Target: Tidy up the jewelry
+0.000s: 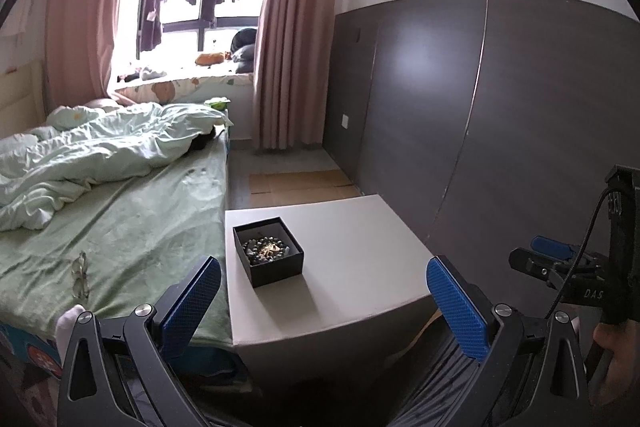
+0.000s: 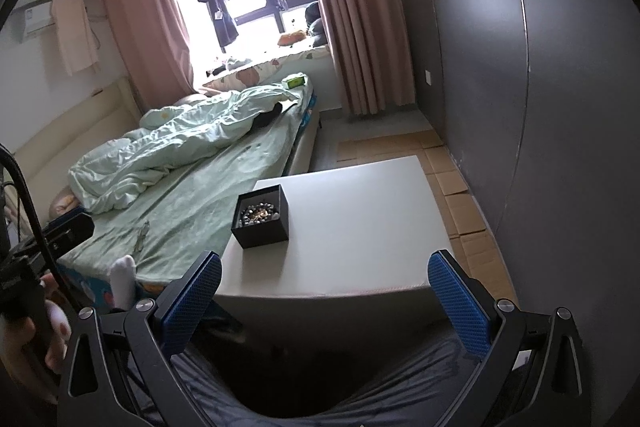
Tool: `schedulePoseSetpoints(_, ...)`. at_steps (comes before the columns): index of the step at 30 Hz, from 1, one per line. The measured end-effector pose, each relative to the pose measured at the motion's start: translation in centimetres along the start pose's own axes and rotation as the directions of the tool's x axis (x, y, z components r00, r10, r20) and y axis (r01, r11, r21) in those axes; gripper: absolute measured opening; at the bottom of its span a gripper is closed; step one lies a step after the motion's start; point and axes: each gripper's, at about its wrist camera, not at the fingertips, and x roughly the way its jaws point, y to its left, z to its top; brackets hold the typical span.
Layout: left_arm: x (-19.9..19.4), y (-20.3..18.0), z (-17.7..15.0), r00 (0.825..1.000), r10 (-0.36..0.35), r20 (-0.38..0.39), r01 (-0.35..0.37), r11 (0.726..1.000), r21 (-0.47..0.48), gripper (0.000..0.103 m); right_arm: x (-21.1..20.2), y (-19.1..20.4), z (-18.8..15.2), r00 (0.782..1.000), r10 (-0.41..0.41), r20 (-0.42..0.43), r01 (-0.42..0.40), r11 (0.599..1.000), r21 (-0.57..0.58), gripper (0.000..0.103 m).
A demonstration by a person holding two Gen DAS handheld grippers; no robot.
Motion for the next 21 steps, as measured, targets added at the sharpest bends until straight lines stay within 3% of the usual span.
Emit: schedulePoseSetpoints(21,-0.59,0.33,-0.51,1.0,0.016,0.004,-0.016,1.0,-0.014,0.103,-0.43,0.28,-0.18,1.0,0.01,0.004,-0.01,1.0,-0.006,0.103)
